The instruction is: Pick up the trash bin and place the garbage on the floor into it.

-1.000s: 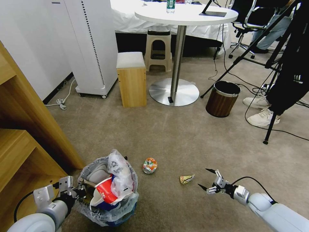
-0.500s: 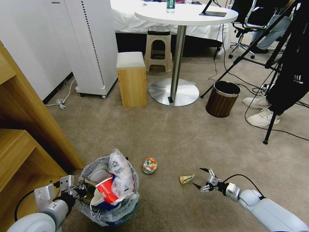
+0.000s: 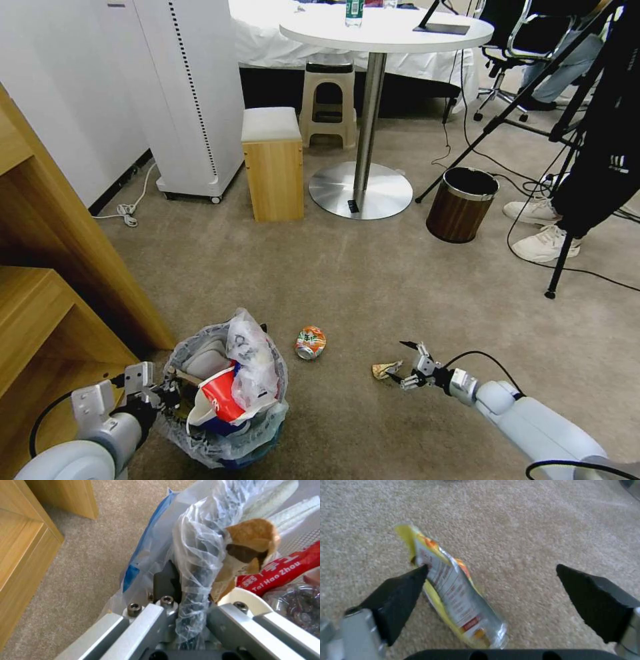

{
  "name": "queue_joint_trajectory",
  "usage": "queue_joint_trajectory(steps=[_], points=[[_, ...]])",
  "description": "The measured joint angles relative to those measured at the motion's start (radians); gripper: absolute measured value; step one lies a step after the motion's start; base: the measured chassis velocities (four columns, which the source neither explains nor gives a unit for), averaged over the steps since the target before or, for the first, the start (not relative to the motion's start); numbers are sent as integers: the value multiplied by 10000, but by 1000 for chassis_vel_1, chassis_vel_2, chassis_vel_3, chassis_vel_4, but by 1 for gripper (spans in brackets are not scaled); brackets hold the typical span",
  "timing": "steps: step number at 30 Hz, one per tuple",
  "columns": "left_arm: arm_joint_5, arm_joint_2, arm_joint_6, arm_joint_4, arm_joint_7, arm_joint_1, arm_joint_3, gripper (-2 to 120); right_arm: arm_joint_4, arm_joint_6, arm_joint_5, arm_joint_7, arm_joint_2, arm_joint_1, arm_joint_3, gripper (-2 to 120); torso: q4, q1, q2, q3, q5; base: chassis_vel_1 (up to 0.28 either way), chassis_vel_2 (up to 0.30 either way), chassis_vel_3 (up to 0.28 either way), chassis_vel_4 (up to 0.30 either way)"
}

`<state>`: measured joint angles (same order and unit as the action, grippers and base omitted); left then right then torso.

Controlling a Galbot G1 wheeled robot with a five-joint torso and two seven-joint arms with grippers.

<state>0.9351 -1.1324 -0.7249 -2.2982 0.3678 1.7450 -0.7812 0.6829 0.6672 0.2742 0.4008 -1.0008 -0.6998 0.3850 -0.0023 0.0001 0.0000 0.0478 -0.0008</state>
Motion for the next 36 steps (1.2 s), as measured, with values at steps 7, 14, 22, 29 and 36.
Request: queue_joint_trajectory(steps=[7,14,22,29,36], points=[[-1,13,49,-36,-8,2,-17,0,29,27,-50,-146,-54,-66,-14,73,0,0,-1,0,-1,0,0,0,0],[-1,29,69,-20,-13,-39,3,0,54,181,-84,-107,-16,-207,-219,45,0,0,-1,0,-1,0,0,0,0],[-19,32,79,104,-27,-115,79,0,124,394,17,145,-43,-540,-581,14,0,0,0,0,1,0,0,0,0],[-72,32,108,175,-78,-99,90,0,227,659,364,736,-38,-643,-837,0,0,1,0,0,1,0,0,0,0],[-227,17,122,273,-156,-67,83,0,1102,1144,1384,1909,86,-702,-1214,0,0,0,0,0,0,0,0,0,0]])
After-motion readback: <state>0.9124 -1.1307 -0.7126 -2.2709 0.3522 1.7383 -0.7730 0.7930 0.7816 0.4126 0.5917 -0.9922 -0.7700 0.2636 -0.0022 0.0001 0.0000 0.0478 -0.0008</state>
